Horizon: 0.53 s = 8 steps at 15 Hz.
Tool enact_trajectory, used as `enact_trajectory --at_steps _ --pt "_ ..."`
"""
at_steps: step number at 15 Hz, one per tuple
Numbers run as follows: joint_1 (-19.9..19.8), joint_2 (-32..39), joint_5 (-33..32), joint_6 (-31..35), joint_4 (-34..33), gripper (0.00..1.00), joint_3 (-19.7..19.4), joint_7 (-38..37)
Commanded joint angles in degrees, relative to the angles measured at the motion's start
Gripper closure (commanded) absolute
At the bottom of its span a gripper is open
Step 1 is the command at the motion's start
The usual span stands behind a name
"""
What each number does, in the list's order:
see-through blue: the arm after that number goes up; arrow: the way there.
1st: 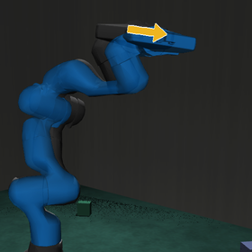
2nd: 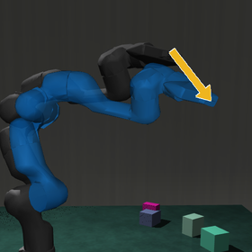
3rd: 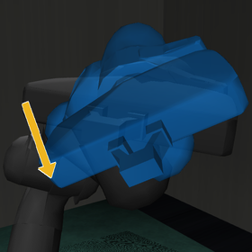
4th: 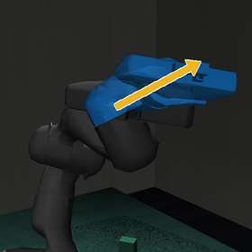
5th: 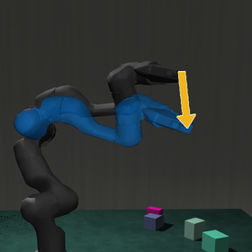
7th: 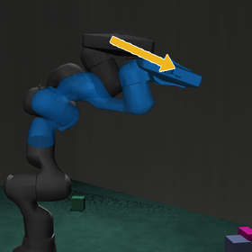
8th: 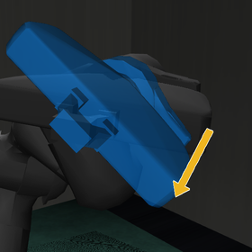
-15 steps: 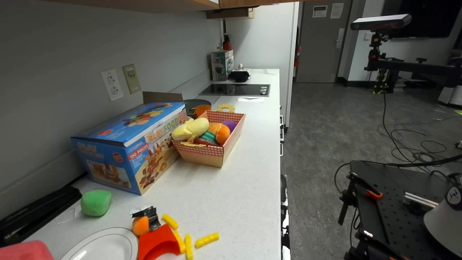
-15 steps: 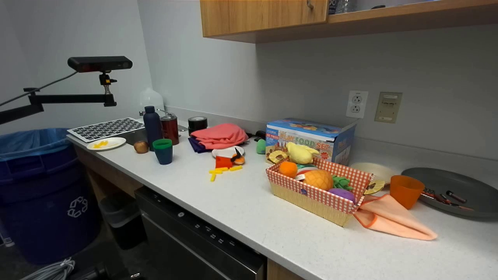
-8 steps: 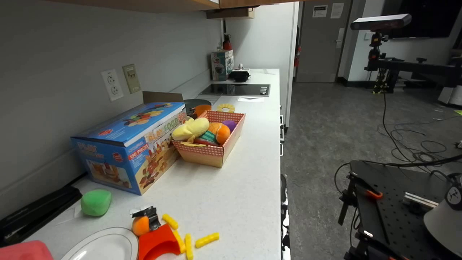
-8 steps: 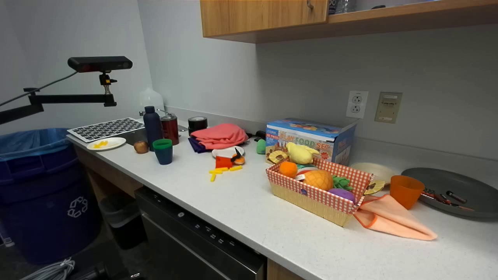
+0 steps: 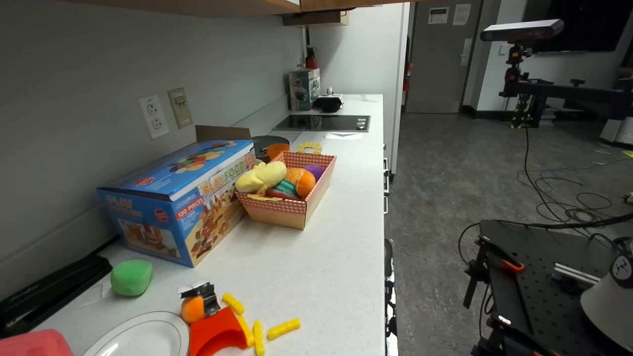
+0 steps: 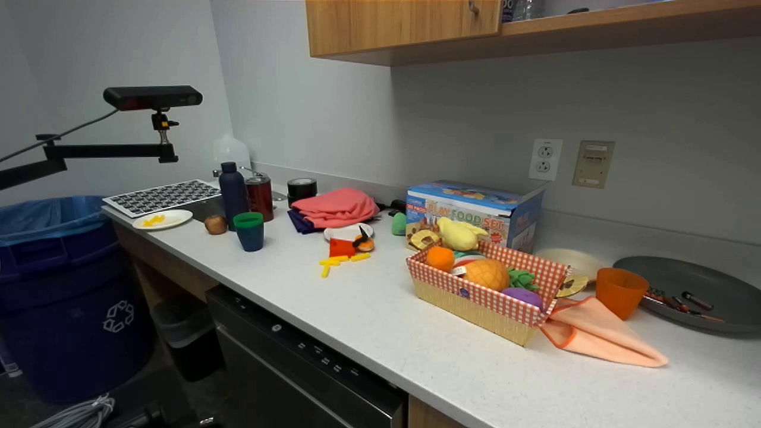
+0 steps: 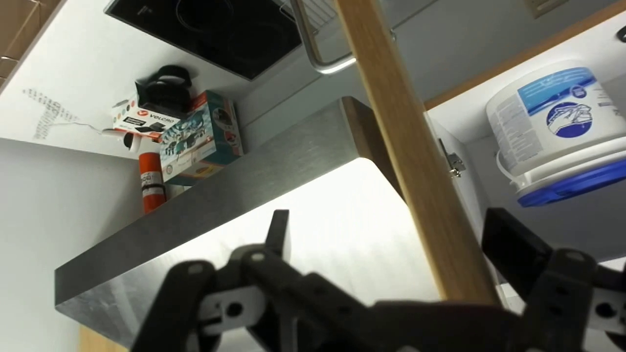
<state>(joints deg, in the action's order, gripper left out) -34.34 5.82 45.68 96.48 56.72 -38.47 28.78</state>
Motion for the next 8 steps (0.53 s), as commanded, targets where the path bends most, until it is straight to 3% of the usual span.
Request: enact_trajectory --at_steps 1,7,8 --pt "-2.0 2.4 0.9 1.9 -2.9 0.0 3.6 -0.5" --pt "-4.5 0.9 -0.4 -2.4 -2.5 0.0 7.1 -0.7" --pt "-2.6 -0.2 -0.7 -3.1 -1.1 0.0 5.6 -0.3"
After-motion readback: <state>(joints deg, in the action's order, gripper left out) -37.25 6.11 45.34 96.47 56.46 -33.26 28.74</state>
